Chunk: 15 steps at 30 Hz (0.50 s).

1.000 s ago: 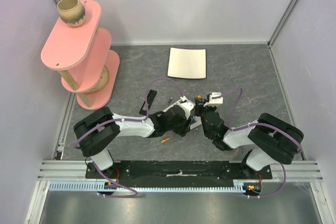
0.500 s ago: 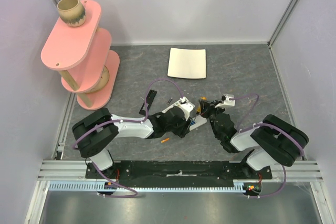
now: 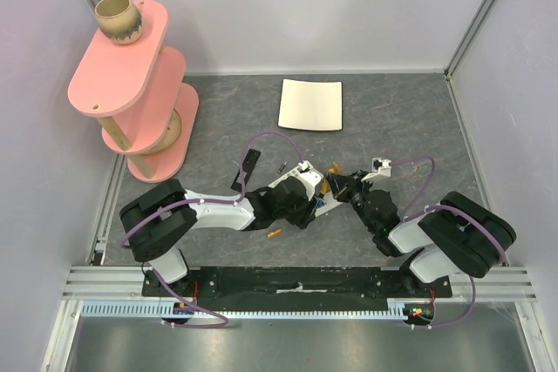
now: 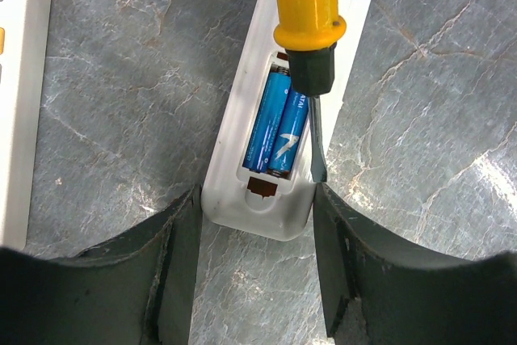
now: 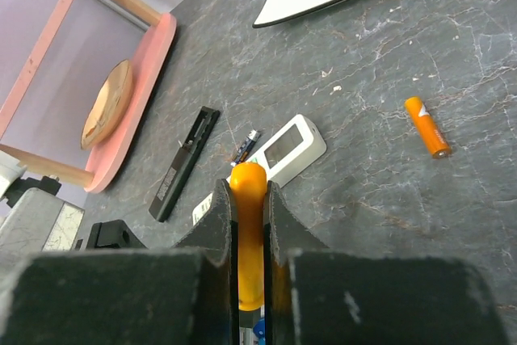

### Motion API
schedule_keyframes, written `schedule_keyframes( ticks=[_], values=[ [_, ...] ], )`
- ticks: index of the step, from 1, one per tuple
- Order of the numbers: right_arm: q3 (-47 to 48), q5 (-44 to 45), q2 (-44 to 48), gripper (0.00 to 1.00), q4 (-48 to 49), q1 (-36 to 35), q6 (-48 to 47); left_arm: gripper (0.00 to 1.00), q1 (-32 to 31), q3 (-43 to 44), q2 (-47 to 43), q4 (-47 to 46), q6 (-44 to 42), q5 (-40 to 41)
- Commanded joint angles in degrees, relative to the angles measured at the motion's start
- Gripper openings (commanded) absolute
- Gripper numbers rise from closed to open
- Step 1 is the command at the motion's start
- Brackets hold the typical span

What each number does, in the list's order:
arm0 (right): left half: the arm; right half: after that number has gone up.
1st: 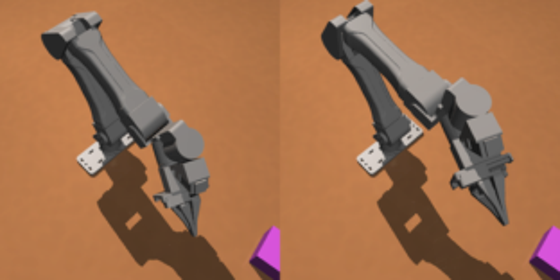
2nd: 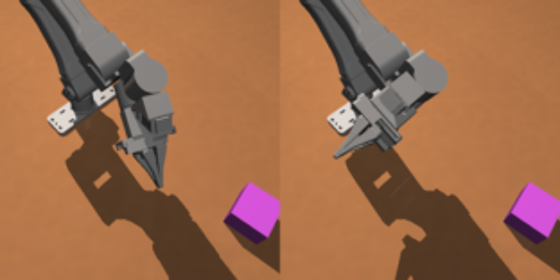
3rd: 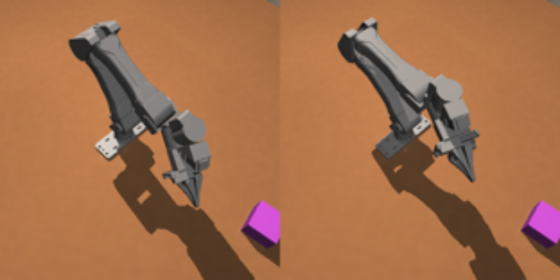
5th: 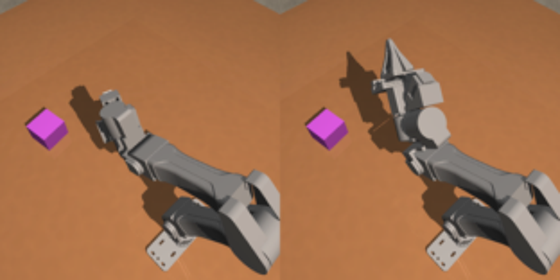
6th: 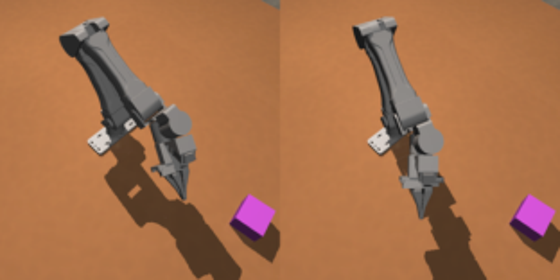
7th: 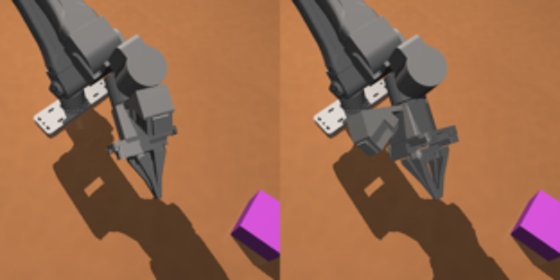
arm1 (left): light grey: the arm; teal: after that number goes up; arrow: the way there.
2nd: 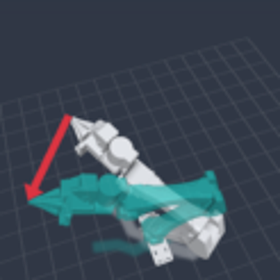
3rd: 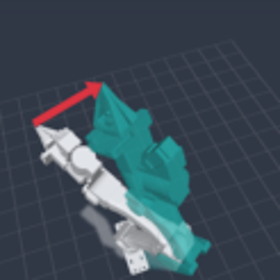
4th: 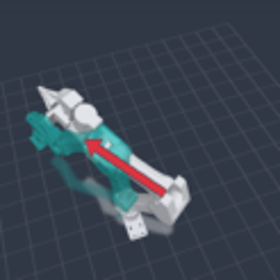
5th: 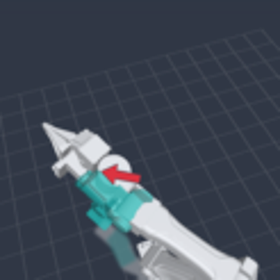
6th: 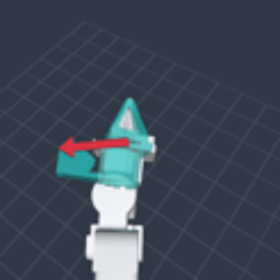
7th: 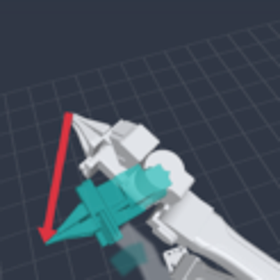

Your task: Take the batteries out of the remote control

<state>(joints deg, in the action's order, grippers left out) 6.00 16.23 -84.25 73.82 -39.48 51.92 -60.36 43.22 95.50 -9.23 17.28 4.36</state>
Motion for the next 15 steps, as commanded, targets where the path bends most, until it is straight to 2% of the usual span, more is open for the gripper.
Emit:
schedule_keyframes(
  ticks=[1,2,4,5,8,11,15],
  values=[
    [0.1,-0.4,1.9,0.00,4.9,0.5,-0.4,0.05,-0.6,-3.1,2.9,8.4,3.3,-2.9],
    [0.3,-0.2,2.5,0.00,4.1,0.6,-0.9,0.25,-0.6,-3.2,2.5,8.4,3.3,-2.8],
    [1.0,-0.1,4.6,0.00,0.8,0.6,-2.7,0.42,-0.6,-3.4,1.0,8.2,2.9,-2.7],
    [1.2,0.0,6.4,0.00,-0.2,0.6,-3.1,0.60,-0.6,-3.5,-0.8,8.2,2.8,-2.5],
    [0.9,0.0,9.2,0.00,-3.1,0.6,-5.2,0.77,-0.6,-3.2,-5.7,8.3,2.3,-2.5],
    [0.9,-0.6,15.2,0.00,-7.9,0.6,-7.4,0.85,-0.3,-2.8,-9.7,7.6,1.9,-4.1],
    [1.5,-2.8,22.0,0.00,-14.8,0.6,-10.0,0.89,1.9,-2.9,-16.9,3.6,1.7,-11.6]
  ],
)
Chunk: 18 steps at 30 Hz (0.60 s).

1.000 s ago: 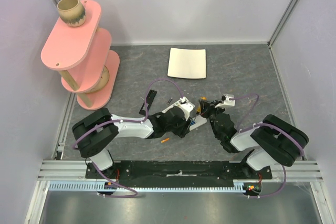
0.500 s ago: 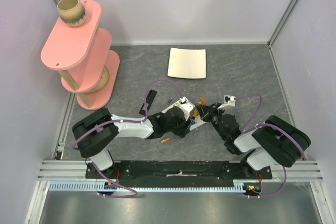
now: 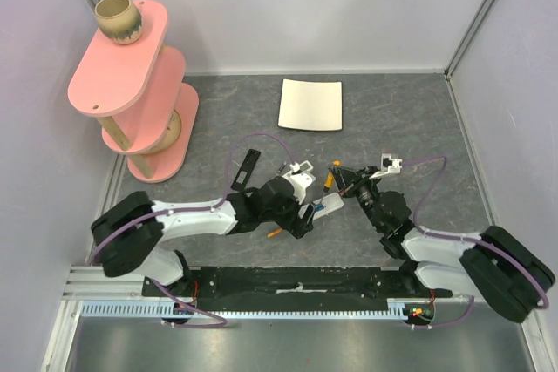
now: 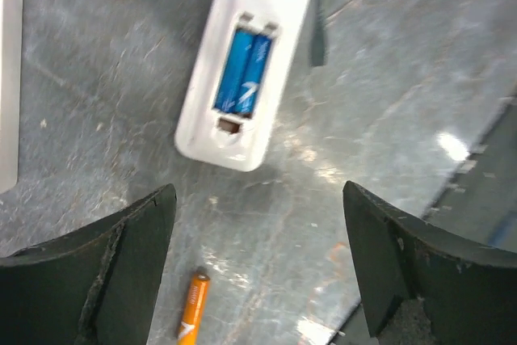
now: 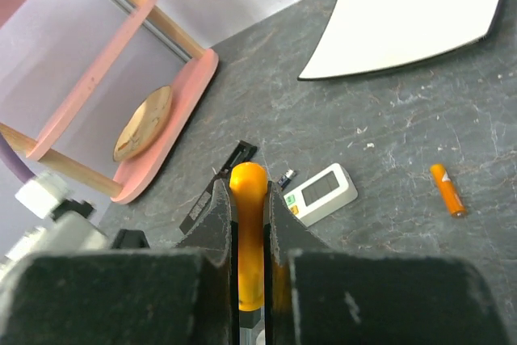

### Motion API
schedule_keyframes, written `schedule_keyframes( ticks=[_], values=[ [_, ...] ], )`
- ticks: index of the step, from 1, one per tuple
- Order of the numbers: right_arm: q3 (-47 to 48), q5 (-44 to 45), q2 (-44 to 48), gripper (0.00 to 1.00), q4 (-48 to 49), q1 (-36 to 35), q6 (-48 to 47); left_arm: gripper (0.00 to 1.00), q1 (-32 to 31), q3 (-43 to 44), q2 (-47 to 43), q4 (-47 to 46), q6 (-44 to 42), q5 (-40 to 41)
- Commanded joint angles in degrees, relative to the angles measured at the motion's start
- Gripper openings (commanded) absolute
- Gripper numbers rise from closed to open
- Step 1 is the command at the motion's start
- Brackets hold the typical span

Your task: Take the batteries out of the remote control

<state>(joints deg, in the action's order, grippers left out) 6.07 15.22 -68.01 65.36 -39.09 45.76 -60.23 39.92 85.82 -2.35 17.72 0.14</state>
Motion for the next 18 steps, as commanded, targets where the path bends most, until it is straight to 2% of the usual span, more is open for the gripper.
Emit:
schedule_keyframes(
  ticks=[1,5,13,15,18],
  values=[
    [1.2,-2.3,7.1,0.00,-8.2,0.3,-4.1,0.91,2.3,0.2,-8.1,-4.5,1.4,-9.0],
    [0.7,-5.7,13.1,0.00,-11.3,0.2,-4.0,0.93,6.1,-0.5,-10.6,-13.7,2.9,-19.5],
    [0.9,-11.4,19.9,0.00,-14.8,0.2,-0.1,0.88,9.5,4.2,-3.2,-21.1,5.9,-28.4],
    [1.1,-11.8,21.3,0.00,-15.7,0.2,0.7,0.82,9.5,5.3,-1.7,-23.4,6.9,-30.4],
    [1.3,-12.2,22.5,0.00,-16.8,0.3,1.3,0.67,9.6,6.6,0.8,-26.2,8.1,-32.7]
  ],
)
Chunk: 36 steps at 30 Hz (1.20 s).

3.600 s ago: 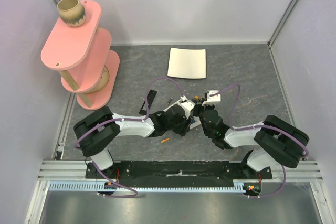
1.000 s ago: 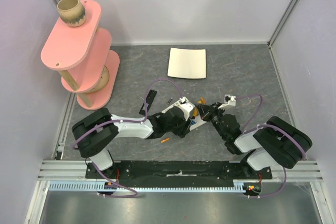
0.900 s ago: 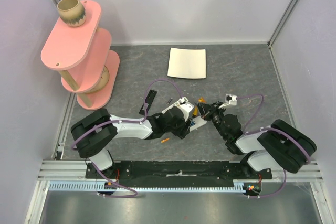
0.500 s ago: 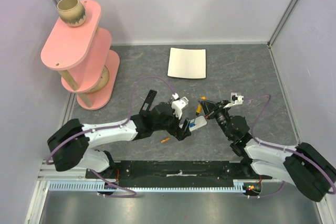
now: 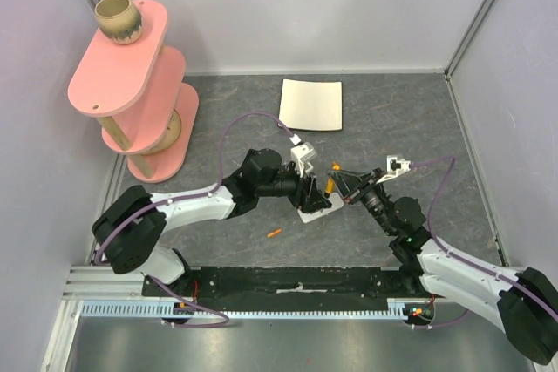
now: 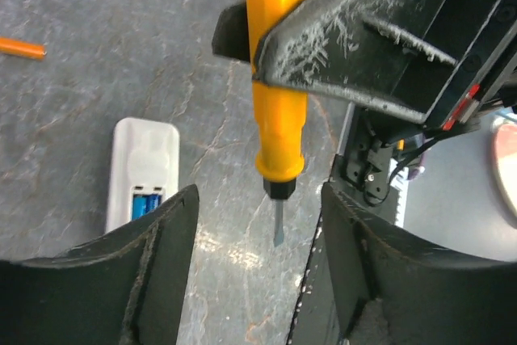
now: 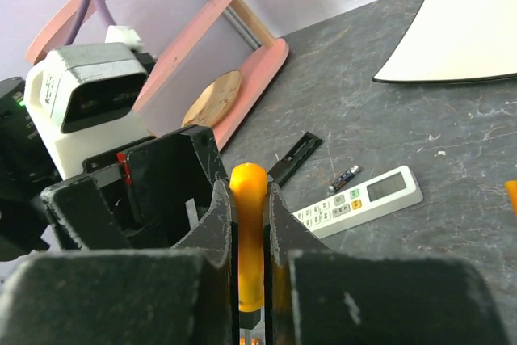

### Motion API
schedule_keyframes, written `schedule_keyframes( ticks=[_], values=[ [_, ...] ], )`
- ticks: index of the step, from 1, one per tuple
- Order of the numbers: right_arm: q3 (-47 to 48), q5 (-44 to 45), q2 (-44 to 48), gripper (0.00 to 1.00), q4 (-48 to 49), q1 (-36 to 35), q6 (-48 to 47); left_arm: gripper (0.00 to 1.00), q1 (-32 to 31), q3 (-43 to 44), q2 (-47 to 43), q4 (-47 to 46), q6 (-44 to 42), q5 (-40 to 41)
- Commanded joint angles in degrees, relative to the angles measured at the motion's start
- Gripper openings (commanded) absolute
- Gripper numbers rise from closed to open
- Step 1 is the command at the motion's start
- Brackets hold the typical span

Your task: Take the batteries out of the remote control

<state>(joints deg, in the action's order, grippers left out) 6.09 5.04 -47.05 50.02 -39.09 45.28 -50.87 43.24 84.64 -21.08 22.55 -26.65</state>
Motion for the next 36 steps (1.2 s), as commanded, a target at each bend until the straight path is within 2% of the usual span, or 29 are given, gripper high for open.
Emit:
schedule_keyframes(
  ticks=[1,2,3,5,7,10,11,13,14,17,21,24,31,33,34,36],
  values=[
    [1.4,-2.5,1.6,0.00,-1.9,0.2,1.8,0.53,0.3,3.3,2.6,-8.4,3.8,-6.7],
    [1.4,-2.8,1.5,0.00,-2.0,0.2,1.9,0.41,0.3,3.3,2.9,-9.3,4.1,-7.1],
    [1.5,-3.3,1.3,0.00,-2.3,0.2,1.8,0.18,0.4,3.3,3.1,-10.1,4.4,-7.4],
    [1.6,-4.2,1.2,0.00,-3.9,0.2,1.8,0.02,0.9,3.4,3.1,-10.0,4.7,-7.7],
    [2.3,-4.2,1.5,0.02,-6.1,0.2,1.1,0.02,1.2,3.2,2.4,-8.6,4.0,-7.3],
    [4.1,-4.1,3.4,0.22,-12.6,0.3,-1.0,0.02,1.4,2.6,0.3,-4.0,1.6,-5.1],
    [5.3,-3.4,4.0,0.40,-16.5,0.2,-1.5,0.02,1.4,2.6,-1.0,-2.2,0.8,-4.4],
    [6.5,-2.5,5.7,0.60,-19.9,0.2,-2.3,0.02,1.4,2.5,-2.0,1.9,-1.3,-3.1],
    [7.7,-2.2,6.2,0.75,-22.7,0.3,-2.6,0.02,1.4,2.5,-2.5,3.1,-2.0,-2.8],
    [10.0,-3.2,7.0,0.87,-26.2,0.7,-2.9,0.02,1.4,2.2,-4.7,7.9,-4.2,-1.1],
    [13.2,-8.9,4.2,0.89,-27.8,1.0,-2.3,0.02,1.5,1.8,-7.6,13.4,-7.2,1.8],
    [15.0,-11.4,1.4,0.84,-27.4,0.9,-1.7,0.02,1.4,2.4,-8.4,17.1,-8.7,2.2],
    [15.7,-15.9,-1.8,0.61,-24.5,0.9,-0.7,0.02,1.4,2.7,-9.9,19.5,-9.5,3.4],
    [15.4,-16.1,-1.6,0.58,-24.2,1.0,-0.5,0.02,1.4,2.9,-9.9,19.8,-9.8,3.3],
    [15.4,-16.2,-1.5,0.50,-24.2,0.9,-0.5,0.02,1.4,3.0,-9.8,20.0,-9.8,3.4],
    [15.4,-16.8,-1.6,0.47,-24.0,0.9,-0.5,0.02,1.4,2.9,-9.8,20.0,-9.8,3.1]
  ],
)
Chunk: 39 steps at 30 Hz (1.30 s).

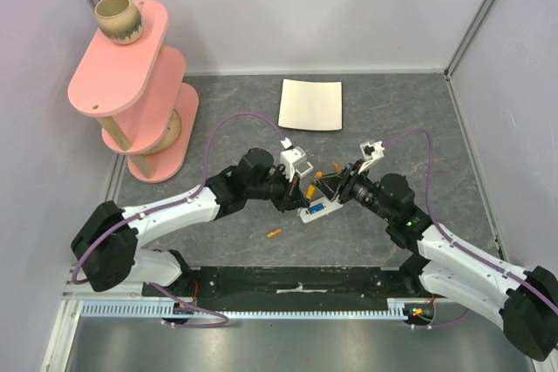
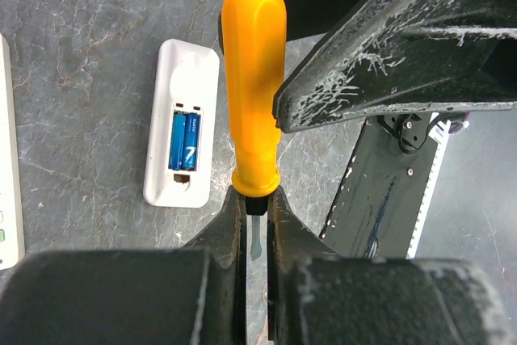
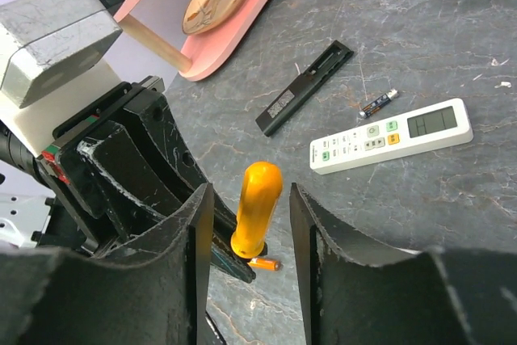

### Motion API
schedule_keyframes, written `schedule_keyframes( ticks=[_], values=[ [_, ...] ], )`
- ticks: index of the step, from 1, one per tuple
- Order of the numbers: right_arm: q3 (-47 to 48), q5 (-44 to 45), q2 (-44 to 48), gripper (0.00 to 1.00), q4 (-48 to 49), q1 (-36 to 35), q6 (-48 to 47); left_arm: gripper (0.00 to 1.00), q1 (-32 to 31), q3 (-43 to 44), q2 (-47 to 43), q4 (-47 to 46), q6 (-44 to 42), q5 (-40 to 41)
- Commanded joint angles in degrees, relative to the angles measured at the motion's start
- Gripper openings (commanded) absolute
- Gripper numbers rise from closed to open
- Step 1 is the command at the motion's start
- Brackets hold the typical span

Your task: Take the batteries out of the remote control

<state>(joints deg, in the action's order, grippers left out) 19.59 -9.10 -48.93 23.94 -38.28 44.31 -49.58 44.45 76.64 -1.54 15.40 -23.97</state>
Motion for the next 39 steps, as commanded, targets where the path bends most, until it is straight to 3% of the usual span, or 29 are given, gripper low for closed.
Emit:
schedule_keyframes(
  ticks=[1,9,12,14,17,19,20,23,28,33,39],
  values=[
    [1.7,-2.8,0.1,0.45,2.5,0.1,0.7,0.02,0.1,1.8,-1.8,0.5,-2.7,0.3],
    [-0.1,-3.4,-2.6,0.42,7.1,0.1,2.8,0.02,0.1,1.3,-2.5,0.5,-2.6,-0.3],
    [-0.3,-3.8,-3.3,0.26,7.9,0.1,3.4,0.02,0.1,1.3,-2.4,0.5,-2.6,-0.5],
    [-0.2,-4.3,-3.4,0.04,8.0,0.2,3.3,0.02,0.1,1.3,-2.5,0.6,-2.6,-0.6],
    [-0.4,-3.3,-2.4,0.00,7.3,0.2,3.0,0.03,0.1,0.9,-2.5,0.6,-2.6,-0.2],
    [-0.7,-1.0,-1.3,0.00,5.4,0.2,2.1,0.31,0.1,0.6,-2.6,0.7,-2.7,0.3],
    [-0.8,0.0,0.0,0.00,4.6,0.2,1.4,0.50,0.1,0.0,-3.2,0.7,-2.9,0.7],
    [-0.4,4.5,2.8,0.00,-0.5,0.2,-1.9,0.69,0.1,-2.4,-4.7,0.2,-3.5,2.4],
    [-0.9,14.7,7.7,0.00,-8.4,0.1,-7.2,0.75,0.1,-7.1,-4.7,-2.2,-4.1,8.0],
    [-3.4,23.7,11.6,0.00,-8.7,0.1,-8.3,0.79,-0.2,-7.5,1.7,-5.0,-5.6,11.0],
    [-3.5,25.1,10.0,0.00,-7.5,0.1,-8.9,0.83,-2.6,-4.8,10.5,-9.5,-9.1,13.6]
  ],
)
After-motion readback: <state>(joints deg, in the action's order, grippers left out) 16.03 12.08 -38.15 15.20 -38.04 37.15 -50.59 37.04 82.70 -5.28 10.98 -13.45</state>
